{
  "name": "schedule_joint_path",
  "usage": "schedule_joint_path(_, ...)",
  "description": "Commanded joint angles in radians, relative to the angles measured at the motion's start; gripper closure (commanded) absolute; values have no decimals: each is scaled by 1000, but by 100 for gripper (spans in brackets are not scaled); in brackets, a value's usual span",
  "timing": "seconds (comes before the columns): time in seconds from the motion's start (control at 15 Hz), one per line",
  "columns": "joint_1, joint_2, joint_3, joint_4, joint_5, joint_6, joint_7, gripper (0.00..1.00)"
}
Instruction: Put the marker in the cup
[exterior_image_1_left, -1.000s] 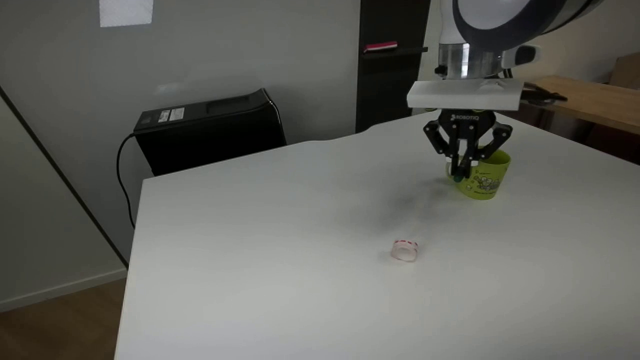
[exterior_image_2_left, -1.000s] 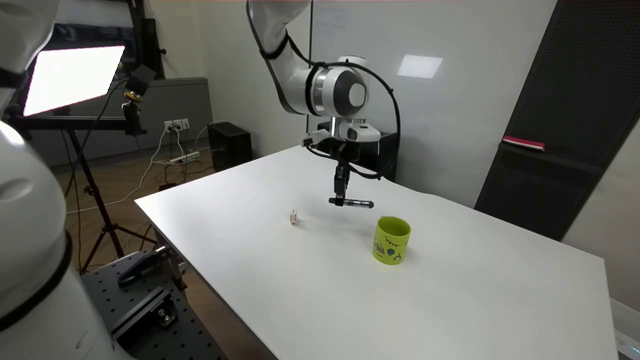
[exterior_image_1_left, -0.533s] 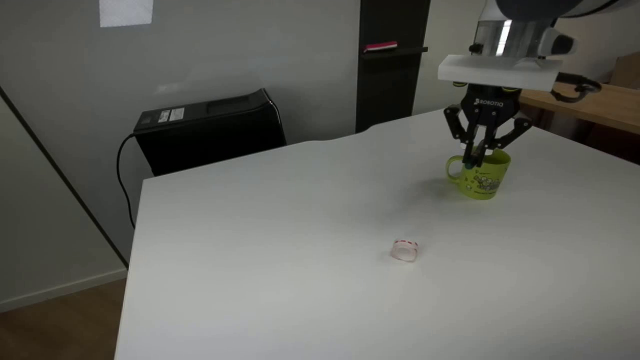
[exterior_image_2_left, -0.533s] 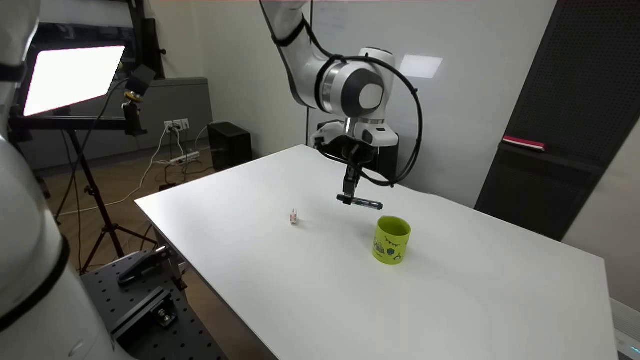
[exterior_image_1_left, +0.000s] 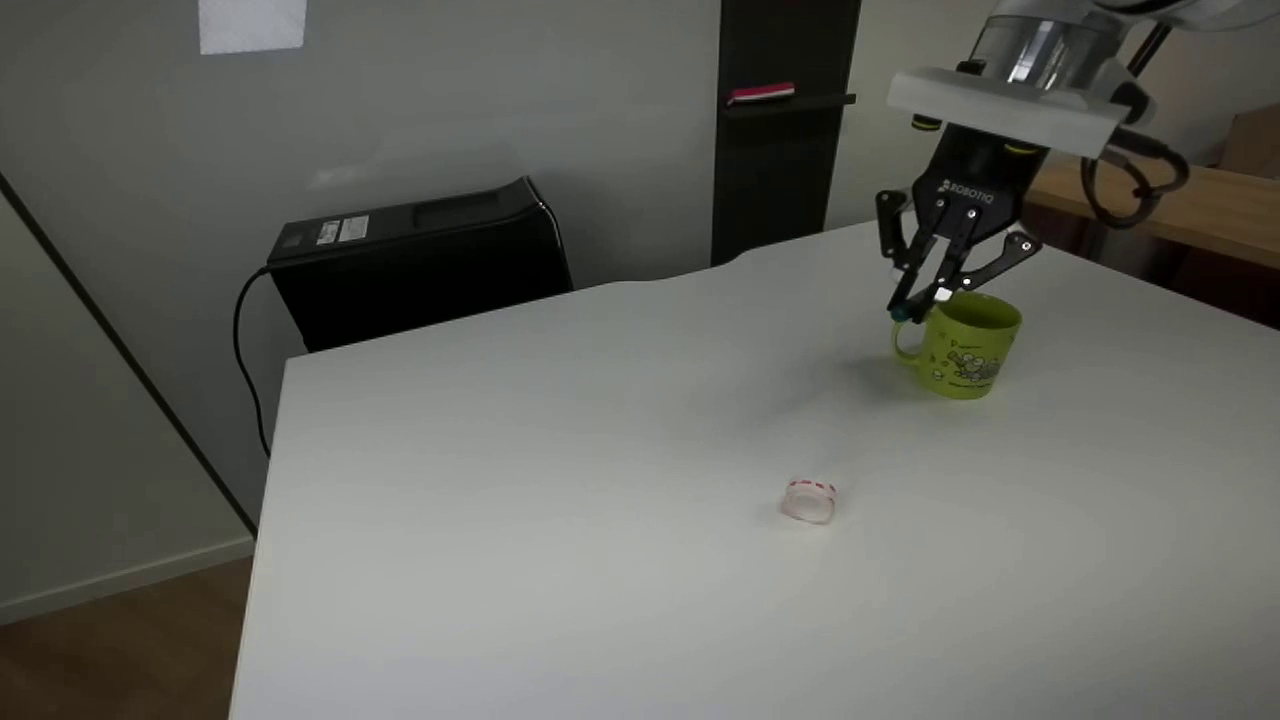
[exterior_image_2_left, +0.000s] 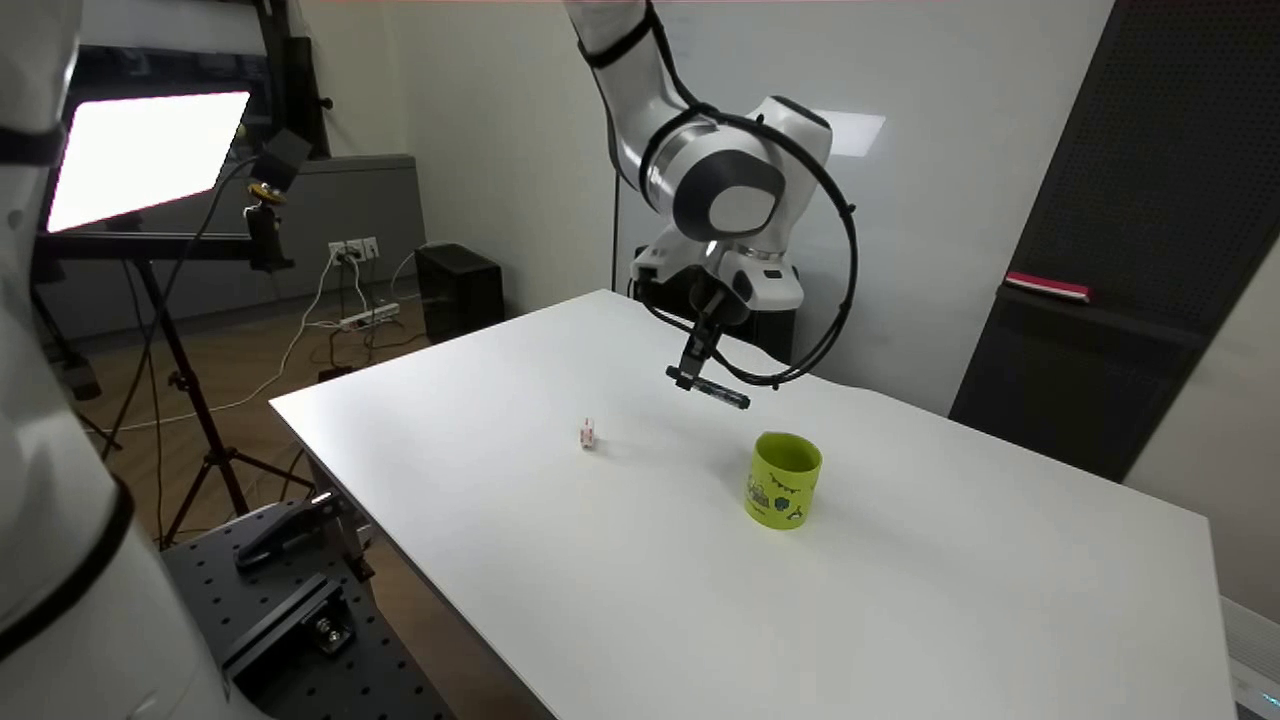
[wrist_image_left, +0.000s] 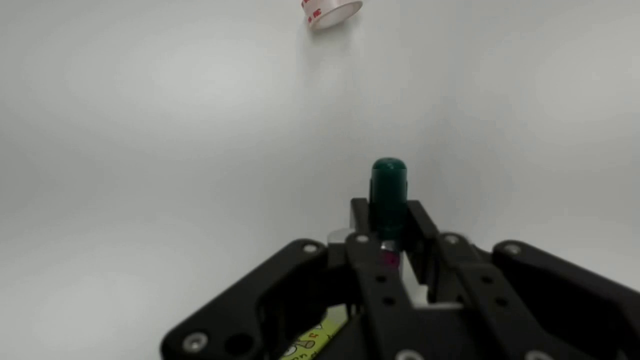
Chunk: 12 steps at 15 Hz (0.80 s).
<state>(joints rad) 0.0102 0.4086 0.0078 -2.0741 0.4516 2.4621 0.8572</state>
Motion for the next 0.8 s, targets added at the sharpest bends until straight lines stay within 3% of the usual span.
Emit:
schedule_joint_path(0.0,-34,-25,1,-12,80,-10,-31,95)
schedule_joint_path(0.2,-71,-45,-7,-26,132,-19,-60,95)
schedule_joint_path(0.73,-153,-52,-29,-9,378,-141,-295,95)
